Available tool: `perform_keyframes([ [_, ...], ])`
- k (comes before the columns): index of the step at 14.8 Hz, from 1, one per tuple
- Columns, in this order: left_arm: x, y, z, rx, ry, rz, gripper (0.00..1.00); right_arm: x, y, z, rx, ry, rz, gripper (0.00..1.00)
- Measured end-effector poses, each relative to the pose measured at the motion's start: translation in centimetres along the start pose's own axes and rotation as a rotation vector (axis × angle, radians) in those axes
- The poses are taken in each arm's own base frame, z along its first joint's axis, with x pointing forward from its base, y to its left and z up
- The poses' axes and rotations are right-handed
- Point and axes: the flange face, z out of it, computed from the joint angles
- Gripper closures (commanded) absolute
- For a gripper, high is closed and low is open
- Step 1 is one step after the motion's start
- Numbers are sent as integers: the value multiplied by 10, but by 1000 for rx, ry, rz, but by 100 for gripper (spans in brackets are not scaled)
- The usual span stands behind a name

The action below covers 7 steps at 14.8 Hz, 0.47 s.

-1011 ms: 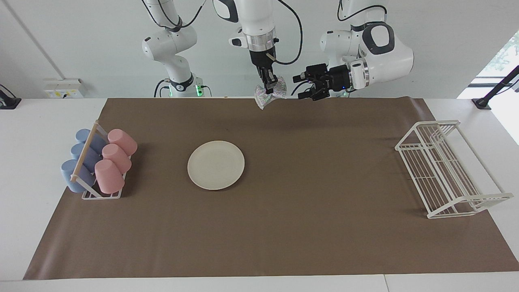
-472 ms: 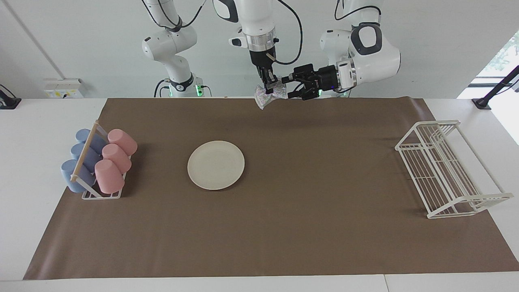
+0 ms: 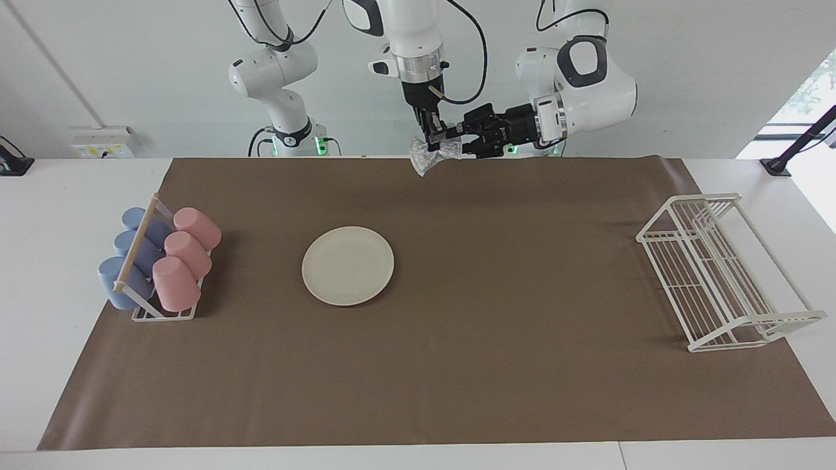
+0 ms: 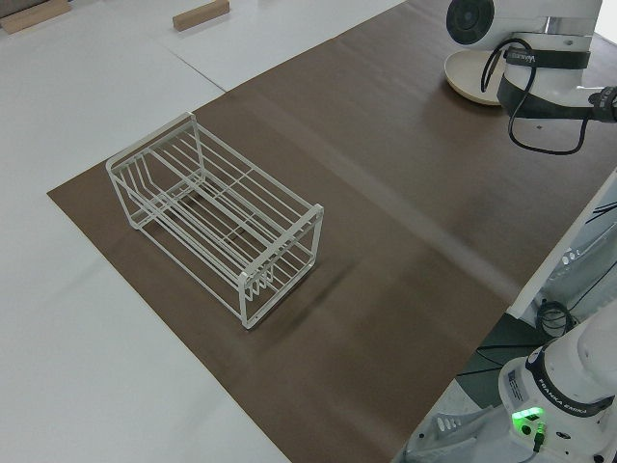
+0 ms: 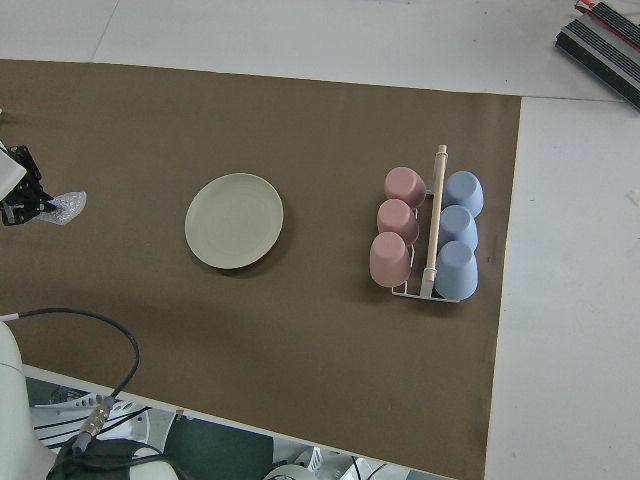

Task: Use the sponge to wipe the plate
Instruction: 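Close the left gripper on the scrubber and open the right gripper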

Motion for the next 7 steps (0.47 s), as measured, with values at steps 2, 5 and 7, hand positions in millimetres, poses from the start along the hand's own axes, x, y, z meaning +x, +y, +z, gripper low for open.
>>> perform_keyframes([
  [2, 0, 0, 0, 0, 0, -9, 100, 0, 0, 0, 0, 0, 0, 100],
  [5, 0, 0, 0, 0, 0, -16, 100, 0, 0, 0, 0, 0, -1, 22],
  [7, 0, 0, 0, 0, -1, -19, 100, 0, 1, 0, -1, 0, -29, 0],
])
